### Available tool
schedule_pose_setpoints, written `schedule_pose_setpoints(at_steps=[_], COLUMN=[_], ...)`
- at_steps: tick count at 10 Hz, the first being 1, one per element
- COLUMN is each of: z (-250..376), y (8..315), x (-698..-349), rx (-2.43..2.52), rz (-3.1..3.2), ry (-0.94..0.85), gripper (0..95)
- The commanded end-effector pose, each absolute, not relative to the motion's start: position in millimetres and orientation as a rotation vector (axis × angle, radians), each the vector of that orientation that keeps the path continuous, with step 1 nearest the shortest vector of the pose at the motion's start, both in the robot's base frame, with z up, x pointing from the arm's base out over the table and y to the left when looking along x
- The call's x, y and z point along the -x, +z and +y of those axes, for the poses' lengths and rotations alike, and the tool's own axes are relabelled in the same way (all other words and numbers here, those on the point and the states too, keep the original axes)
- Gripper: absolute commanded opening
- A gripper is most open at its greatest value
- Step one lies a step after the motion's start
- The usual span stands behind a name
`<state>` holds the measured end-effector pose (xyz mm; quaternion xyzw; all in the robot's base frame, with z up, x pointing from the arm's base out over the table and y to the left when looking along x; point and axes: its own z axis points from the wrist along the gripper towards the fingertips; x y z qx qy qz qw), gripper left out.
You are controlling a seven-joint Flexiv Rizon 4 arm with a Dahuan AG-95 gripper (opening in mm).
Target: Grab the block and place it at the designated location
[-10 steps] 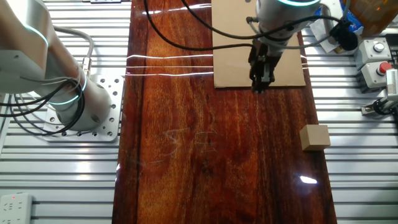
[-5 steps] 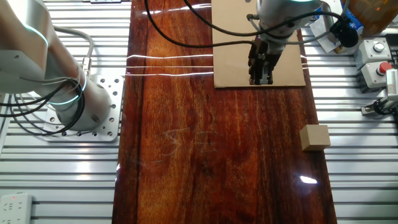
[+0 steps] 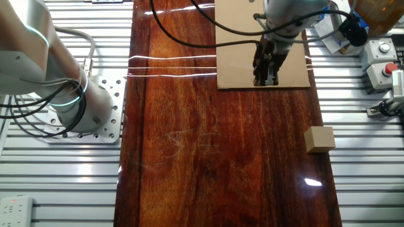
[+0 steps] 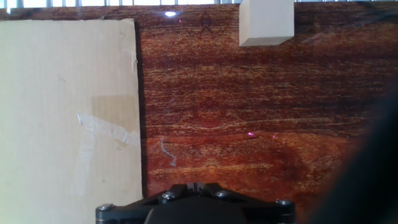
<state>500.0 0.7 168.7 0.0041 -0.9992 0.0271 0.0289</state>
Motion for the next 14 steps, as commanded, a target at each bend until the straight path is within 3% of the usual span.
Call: schedule_pose_setpoints(at_steps=[1,5,14], z=[0,-27,-99], y=[168,129,109], x=[-500,-521,-625], rx=[-0.026,-0.034,-0.109], rz=[-3.082,-3.105,-3.097], ry=[0.082,0.069,0.044], gripper=[0.0,0.0,0.0])
